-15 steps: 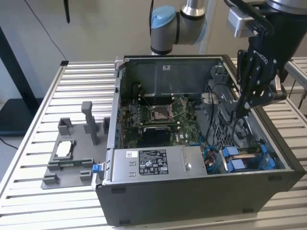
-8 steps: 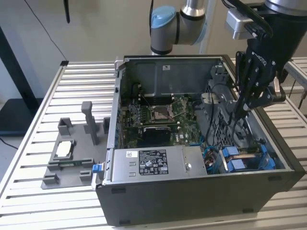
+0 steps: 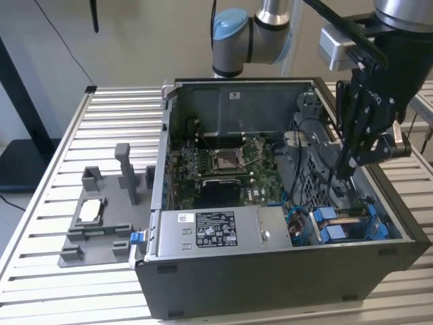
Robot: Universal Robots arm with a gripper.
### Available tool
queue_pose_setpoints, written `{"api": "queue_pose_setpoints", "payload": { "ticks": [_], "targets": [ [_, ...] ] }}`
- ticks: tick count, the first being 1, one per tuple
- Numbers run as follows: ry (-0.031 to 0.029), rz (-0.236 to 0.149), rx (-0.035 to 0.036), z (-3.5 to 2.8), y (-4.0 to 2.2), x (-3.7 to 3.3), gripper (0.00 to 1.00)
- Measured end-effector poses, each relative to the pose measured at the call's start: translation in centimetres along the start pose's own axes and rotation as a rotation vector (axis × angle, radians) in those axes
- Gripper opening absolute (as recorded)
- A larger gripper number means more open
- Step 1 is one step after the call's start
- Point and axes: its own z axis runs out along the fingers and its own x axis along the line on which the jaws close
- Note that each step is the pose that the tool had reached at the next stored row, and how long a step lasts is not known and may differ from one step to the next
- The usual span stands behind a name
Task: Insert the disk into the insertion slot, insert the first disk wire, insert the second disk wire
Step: 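Insert the second disk wire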
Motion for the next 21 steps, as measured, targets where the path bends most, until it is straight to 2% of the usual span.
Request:
{"api": "queue_pose_setpoints", "payload": {
  "ticks": [3,7,8,11,16,21],
  "targets": [
    [0.0004,0.0,0.0188,0.12,0.36,0.31,0.16],
    [0.0013,-0.001,0.051,0.3,0.57,0.5,0.16],
    [0.0013,-0.001,0.0567,0.4,0.57,0.5,0.16],
    [0.0013,-0.001,0.0635,0.93,0.59,0.52,0.16],
    [0.0012,-0.001,0.0681,1.82,0.63,0.6,0.16],
    [-0.0002,0.0,0.071,2.67,0.44,0.99,0.16]
  ]
}}
